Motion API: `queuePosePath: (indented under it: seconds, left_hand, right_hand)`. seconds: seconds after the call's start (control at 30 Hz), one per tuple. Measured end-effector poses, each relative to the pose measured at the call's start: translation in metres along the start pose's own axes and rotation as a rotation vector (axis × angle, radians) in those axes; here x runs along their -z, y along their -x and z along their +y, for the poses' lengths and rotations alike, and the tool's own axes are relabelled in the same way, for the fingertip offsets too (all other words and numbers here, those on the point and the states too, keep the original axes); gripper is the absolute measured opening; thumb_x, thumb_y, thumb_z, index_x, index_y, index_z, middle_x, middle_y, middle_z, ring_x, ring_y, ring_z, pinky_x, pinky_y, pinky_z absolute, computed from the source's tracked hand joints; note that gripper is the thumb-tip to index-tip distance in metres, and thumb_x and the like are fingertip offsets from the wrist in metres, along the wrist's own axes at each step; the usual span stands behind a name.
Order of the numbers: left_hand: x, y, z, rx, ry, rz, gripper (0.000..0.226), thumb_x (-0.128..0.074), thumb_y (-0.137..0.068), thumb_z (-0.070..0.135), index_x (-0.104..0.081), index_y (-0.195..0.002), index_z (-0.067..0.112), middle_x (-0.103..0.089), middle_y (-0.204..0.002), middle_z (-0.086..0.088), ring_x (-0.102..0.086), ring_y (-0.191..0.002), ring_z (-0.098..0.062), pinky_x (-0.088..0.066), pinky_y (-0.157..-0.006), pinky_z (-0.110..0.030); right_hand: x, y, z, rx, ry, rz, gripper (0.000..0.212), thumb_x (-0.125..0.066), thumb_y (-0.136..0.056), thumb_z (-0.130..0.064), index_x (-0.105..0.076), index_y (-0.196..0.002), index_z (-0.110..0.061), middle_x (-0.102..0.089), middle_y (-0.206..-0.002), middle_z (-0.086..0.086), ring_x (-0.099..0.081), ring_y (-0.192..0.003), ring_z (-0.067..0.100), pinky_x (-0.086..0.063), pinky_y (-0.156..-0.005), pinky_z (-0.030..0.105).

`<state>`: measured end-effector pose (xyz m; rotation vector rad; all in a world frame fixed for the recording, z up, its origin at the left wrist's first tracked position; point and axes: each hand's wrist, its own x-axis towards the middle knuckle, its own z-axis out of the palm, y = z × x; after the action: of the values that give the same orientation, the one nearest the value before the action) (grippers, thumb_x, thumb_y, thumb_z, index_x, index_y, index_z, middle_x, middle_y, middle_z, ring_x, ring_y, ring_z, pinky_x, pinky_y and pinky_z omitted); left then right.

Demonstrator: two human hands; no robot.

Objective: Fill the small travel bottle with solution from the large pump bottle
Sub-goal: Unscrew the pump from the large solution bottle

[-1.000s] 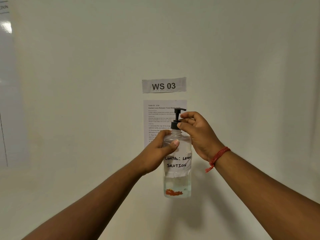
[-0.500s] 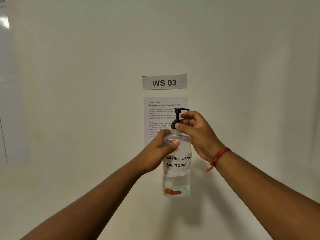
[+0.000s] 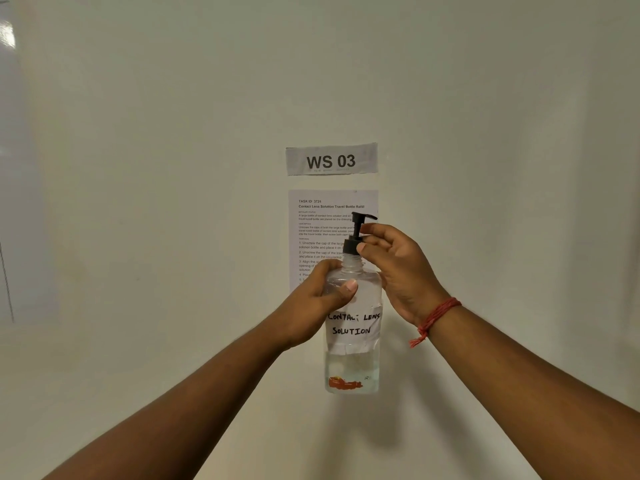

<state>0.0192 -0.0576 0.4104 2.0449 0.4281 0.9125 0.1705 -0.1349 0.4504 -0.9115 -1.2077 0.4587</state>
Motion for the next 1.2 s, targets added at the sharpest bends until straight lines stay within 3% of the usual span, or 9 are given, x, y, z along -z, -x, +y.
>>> queuePosePath:
  seconds: [0.3, 0.6, 0.97, 1.07, 1.2]
  left_hand:
    - [0.001, 0.005, -0.026, 0.029, -0.075, -0.028, 0.07, -0.059, -0.077, 0.075, -0.042, -0.134, 0.038, -0.061, -0.135, 0.006, -0.062, -0.123, -0.014, -0.052, -0.105, -0.048]
    - [0.004, 0.009, -0.044, 0.046, -0.098, -0.029, 0.065, -0.06, -0.085, 0.061, -0.043, -0.139, 0.03, -0.059, -0.138, 0.011, -0.059, -0.125, -0.008, -0.05, -0.107, -0.038]
    - [0.008, 0.011, -0.063, 0.078, -0.086, -0.016, 0.048, -0.065, -0.095, 0.045, -0.043, -0.136, 0.033, -0.06, -0.133, 0.015, -0.059, -0.117, 0.005, -0.05, -0.096, -0.02]
    - [0.009, 0.011, -0.069, 0.088, -0.076, -0.006, 0.049, -0.066, -0.095, 0.042, -0.043, -0.138, 0.031, -0.061, -0.133, 0.015, -0.061, -0.116, 0.004, -0.053, -0.098, -0.025]
    - [0.01, 0.012, -0.077, 0.099, -0.078, -0.021, 0.062, -0.07, -0.087, 0.053, -0.044, -0.139, 0.031, -0.062, -0.132, 0.014, -0.062, -0.118, -0.002, -0.054, -0.101, -0.031]
  right_hand:
    - [0.005, -0.006, -0.005, 0.047, -0.048, 0.086, 0.019, -0.063, -0.092, -0.009, -0.067, -0.11, -0.013, -0.072, -0.111, 0.006, -0.067, -0.109, 0.023, -0.05, -0.099, 0.051]
    - [0.015, -0.01, -0.017, 0.14, -0.099, 0.232, 0.02, -0.062, -0.092, -0.007, -0.066, -0.112, -0.009, -0.073, -0.107, 0.005, -0.068, -0.108, 0.022, -0.051, -0.098, 0.05]
    - [0.042, -0.017, -0.041, 0.241, -0.11, 0.365, 0.029, -0.062, -0.093, -0.01, -0.062, -0.12, -0.001, -0.071, -0.111, 0.008, -0.065, -0.112, 0.023, -0.053, -0.097, 0.047]
    - [0.051, -0.017, -0.045, 0.256, -0.094, 0.39, 0.03, -0.063, -0.092, -0.012, -0.063, -0.12, -0.003, -0.07, -0.113, 0.01, -0.066, -0.112, 0.023, -0.053, -0.096, 0.047]
    - [0.06, -0.014, -0.045, 0.257, -0.067, 0.414, 0.028, -0.063, -0.092, -0.012, -0.064, -0.118, -0.005, -0.07, -0.113, 0.01, -0.066, -0.112, 0.024, -0.053, -0.096, 0.047]
